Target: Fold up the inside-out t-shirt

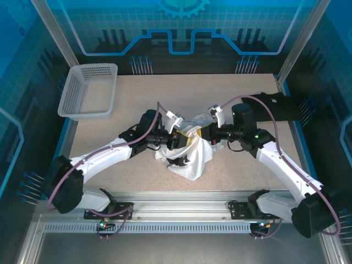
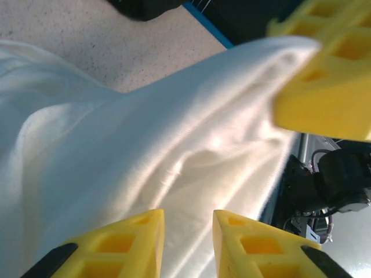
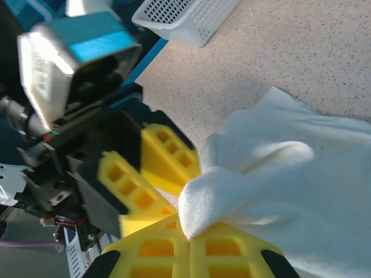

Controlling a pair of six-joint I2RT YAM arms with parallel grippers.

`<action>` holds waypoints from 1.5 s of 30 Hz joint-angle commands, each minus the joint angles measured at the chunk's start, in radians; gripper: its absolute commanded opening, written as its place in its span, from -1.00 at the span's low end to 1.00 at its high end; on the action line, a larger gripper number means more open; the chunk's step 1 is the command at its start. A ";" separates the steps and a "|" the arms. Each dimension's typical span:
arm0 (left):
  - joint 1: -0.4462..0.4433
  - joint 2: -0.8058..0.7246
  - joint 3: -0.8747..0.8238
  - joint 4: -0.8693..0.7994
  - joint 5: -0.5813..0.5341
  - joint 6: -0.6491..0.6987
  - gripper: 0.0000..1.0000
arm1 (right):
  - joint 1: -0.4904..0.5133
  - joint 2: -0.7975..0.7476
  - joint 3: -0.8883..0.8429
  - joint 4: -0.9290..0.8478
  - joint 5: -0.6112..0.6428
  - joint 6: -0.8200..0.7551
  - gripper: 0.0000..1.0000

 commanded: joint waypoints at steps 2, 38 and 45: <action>0.009 0.037 0.070 -0.025 -0.006 0.045 -0.31 | 0.012 -0.021 0.027 -0.010 -0.022 0.008 -1.00; -0.102 -0.140 0.275 -0.246 -0.276 -0.377 -1.00 | 0.207 -0.266 -0.045 -0.086 0.463 -0.130 -0.08; -0.131 -0.147 0.308 -0.282 -0.322 -0.385 -1.00 | 0.385 -0.188 -0.145 0.193 0.487 -0.021 0.17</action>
